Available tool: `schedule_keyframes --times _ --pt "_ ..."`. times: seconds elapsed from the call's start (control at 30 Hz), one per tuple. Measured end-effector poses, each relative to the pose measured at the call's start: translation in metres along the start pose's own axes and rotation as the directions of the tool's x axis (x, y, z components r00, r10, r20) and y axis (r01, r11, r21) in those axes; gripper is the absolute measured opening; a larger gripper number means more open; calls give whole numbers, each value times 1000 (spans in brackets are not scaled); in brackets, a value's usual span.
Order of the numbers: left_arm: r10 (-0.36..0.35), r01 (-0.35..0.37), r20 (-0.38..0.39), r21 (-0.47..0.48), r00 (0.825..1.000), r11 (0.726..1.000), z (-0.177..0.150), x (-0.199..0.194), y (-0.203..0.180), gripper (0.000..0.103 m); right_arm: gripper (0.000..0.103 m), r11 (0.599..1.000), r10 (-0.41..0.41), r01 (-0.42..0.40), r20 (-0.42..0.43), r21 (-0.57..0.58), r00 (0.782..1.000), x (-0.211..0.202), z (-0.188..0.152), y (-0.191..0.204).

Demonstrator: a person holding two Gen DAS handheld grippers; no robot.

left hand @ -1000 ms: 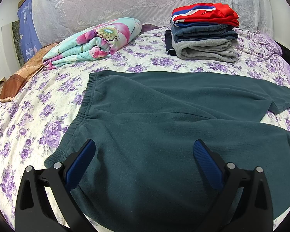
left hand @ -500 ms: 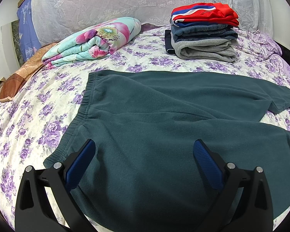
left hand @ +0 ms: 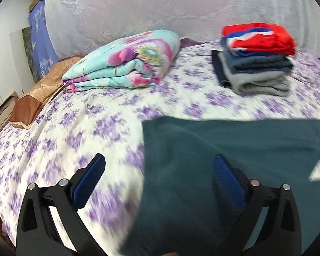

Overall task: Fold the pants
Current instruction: 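Grasp the pants edge with the left gripper while the right gripper grasps the other leg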

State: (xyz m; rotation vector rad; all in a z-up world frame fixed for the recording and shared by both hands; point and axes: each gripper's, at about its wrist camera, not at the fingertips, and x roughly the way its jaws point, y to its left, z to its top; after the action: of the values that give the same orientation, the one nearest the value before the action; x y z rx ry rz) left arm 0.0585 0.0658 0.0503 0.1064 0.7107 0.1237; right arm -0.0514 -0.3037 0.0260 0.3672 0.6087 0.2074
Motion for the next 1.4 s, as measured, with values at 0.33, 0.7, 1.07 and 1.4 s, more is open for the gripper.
schedule_keyframes --times 0.33,0.7,1.07,1.4 --pt "-120 98 -206 -114 971 989 8 74 27 98 99 872 -79 33 -73 -489 994 80 80 64" --pt "-128 93 -283 -133 950 987 9 100 35 98 58 806 -169 -48 -307 -591 937 205 84 33" --pt "-263 197 -239 -270 934 943 27 107 75 61 5 820 -143 -12 -224 -572 964 162 79 46" --pt "-323 235 -232 -340 917 911 44 136 96 70 5 833 -140 19 -178 -553 974 143 88 54"
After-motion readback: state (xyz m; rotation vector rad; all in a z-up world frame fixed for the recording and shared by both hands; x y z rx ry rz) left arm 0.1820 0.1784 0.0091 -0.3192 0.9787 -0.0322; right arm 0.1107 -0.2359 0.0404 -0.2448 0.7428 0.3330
